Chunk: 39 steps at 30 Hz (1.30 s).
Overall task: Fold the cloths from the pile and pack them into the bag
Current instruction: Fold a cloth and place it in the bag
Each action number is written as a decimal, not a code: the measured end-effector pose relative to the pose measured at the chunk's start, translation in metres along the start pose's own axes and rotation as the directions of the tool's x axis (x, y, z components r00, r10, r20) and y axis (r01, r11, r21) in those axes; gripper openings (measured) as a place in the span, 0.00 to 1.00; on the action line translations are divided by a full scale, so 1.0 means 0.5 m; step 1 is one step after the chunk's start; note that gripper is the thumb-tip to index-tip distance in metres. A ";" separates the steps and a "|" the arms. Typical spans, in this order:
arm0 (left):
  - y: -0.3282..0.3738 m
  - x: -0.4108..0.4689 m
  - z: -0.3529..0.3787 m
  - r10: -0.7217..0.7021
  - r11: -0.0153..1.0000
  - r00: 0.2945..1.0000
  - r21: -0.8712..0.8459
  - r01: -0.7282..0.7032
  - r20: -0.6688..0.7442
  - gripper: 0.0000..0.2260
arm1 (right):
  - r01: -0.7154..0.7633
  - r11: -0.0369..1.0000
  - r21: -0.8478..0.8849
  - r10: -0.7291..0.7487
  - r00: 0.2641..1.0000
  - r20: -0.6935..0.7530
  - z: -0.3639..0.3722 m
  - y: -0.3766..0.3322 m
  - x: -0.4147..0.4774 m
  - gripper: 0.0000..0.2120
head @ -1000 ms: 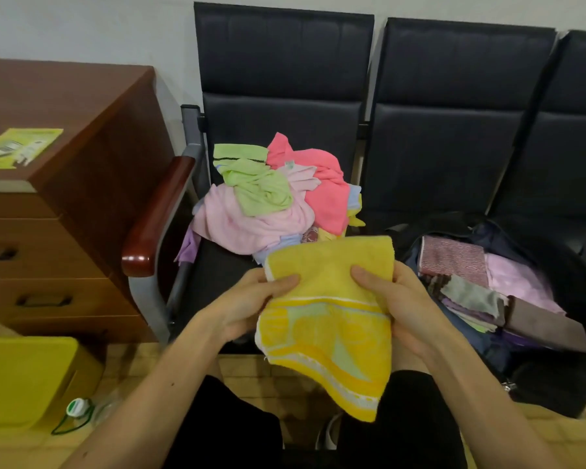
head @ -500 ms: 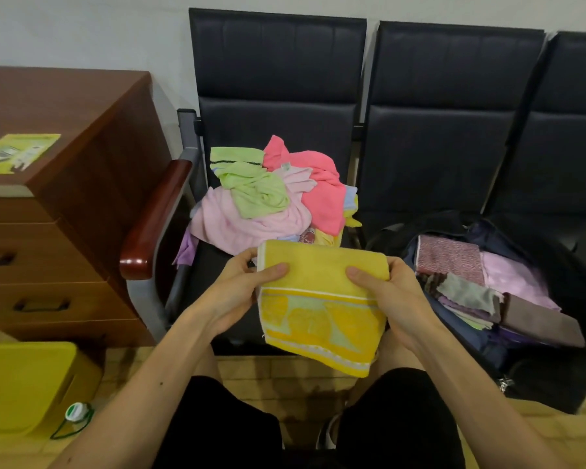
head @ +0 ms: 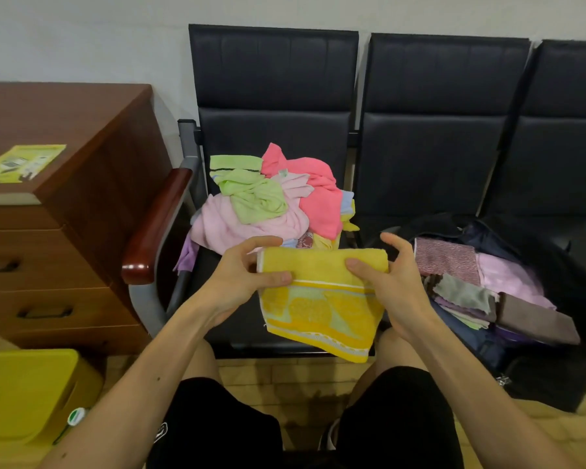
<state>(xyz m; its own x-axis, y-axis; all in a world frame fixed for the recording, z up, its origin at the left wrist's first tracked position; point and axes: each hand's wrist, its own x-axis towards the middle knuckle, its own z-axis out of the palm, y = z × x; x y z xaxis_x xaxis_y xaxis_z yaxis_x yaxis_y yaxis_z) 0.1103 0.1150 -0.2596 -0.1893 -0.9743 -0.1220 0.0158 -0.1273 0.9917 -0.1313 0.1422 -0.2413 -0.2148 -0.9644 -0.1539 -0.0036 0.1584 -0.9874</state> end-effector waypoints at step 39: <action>0.073 0.020 -0.025 0.183 0.604 0.976 0.770 -0.206 0.117 0.26 | 0.132 0.899 -0.417 0.101 0.865 0.492 -0.041 -0.082 0.058 0.18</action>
<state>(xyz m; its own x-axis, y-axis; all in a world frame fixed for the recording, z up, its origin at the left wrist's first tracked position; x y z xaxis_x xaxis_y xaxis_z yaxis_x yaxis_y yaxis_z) 0.1214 0.0980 -0.2252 -0.2964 -0.9527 0.0673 -0.7077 0.2664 0.6544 -0.1572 0.1118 -0.2047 0.2939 -0.9223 -0.2512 -0.4390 0.1032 -0.8926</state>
